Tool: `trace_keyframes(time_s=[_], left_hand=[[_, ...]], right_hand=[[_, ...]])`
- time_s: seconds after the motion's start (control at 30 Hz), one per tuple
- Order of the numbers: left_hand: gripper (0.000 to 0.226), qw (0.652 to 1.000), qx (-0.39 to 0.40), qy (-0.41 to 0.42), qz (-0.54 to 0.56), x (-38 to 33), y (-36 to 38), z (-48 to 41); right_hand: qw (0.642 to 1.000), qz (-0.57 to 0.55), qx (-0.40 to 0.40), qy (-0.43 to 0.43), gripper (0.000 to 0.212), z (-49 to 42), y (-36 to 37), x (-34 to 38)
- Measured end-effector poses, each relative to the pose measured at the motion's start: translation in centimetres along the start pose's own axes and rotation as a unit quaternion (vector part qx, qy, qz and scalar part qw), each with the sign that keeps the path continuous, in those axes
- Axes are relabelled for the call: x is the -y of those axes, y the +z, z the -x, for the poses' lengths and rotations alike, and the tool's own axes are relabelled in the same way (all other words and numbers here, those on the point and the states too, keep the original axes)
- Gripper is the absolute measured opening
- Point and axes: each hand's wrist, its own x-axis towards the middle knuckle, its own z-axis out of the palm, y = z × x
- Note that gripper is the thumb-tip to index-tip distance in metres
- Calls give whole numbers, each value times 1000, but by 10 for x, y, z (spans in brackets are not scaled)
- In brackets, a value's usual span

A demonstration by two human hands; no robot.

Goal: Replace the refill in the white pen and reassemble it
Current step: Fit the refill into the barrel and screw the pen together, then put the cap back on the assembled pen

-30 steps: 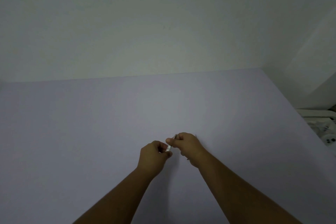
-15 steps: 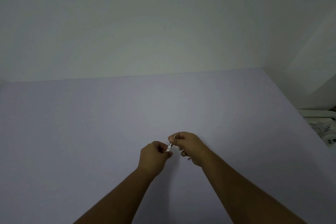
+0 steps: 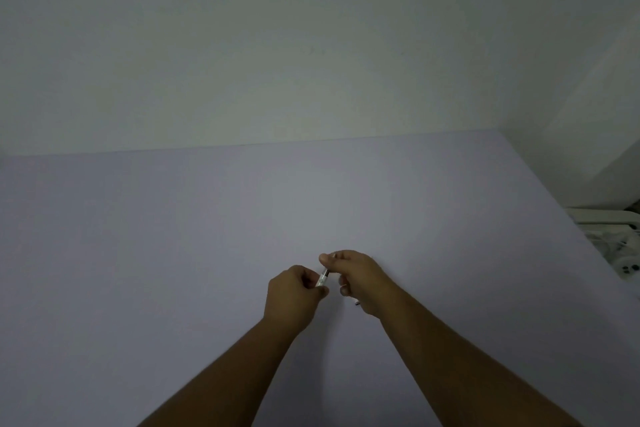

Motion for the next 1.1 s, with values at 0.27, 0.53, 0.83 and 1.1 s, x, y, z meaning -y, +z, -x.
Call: trace_keyframes(time_s=[0.27, 0.53, 0.83, 1.1], left_hand=[[13, 999, -21, 16, -22, -1, 3, 2], [11, 1000, -10, -2, 20, -1, 2, 2], [15, 984, 46, -97, 139, 4, 4, 1], [16, 971, 74, -134, 184, 12, 6, 2]], right_hand=[[998, 9, -58, -18, 26, -8, 2, -5], [997, 44, -44, -38, 33, -11, -6, -9], [913, 370, -163, -52, 20, -35, -26, -39], [879, 436, -178, -80, 21, -40, -12, -59]])
